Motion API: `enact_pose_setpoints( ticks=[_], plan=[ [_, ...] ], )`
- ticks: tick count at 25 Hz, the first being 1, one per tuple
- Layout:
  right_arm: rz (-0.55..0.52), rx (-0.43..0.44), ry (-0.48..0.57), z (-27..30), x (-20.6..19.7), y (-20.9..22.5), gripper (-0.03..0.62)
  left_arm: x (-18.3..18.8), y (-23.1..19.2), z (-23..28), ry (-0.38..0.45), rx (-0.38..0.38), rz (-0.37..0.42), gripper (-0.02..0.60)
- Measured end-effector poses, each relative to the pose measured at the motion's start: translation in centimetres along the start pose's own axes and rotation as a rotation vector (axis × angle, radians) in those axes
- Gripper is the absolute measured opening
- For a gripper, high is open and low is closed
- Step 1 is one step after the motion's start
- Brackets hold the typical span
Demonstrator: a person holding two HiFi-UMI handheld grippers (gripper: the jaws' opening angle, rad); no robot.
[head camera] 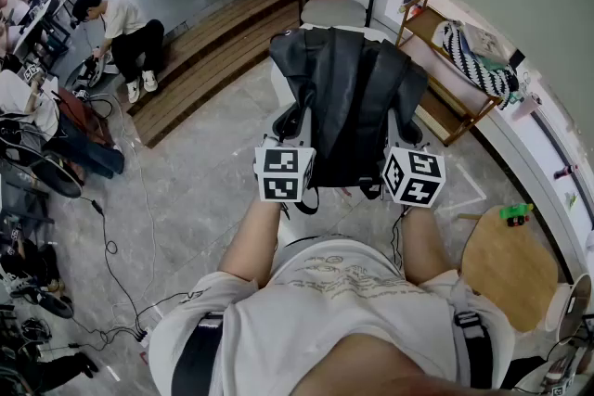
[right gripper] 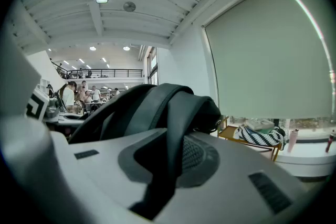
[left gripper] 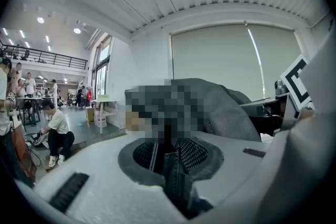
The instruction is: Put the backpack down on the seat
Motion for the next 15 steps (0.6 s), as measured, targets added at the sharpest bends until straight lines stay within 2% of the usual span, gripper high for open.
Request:
enact_pose_setpoints(
  ticks=[8, 15],
  plan=[
    [0.015, -0.013, 0.028, -1.7, 0.2, 0.2, 0.051, 1.2, 1.1, -1.3, 0.028, -0.008, -0.004, 0.077],
    [0.029, 0.019, 0.021, -3.1, -1.3, -1.5, 0.051, -0.8, 0.6, -3.1, 0.004, 0.015, -0.032, 0.080]
  ],
)
Point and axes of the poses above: the fingertips, and each gripper's own axes: z forward along the fingers, y to its right, x out of its top, the point moved 6 cm from there along -z, backward along the fingers, and after that the axes turned 4 degrees about x, right-handed, at the moved point
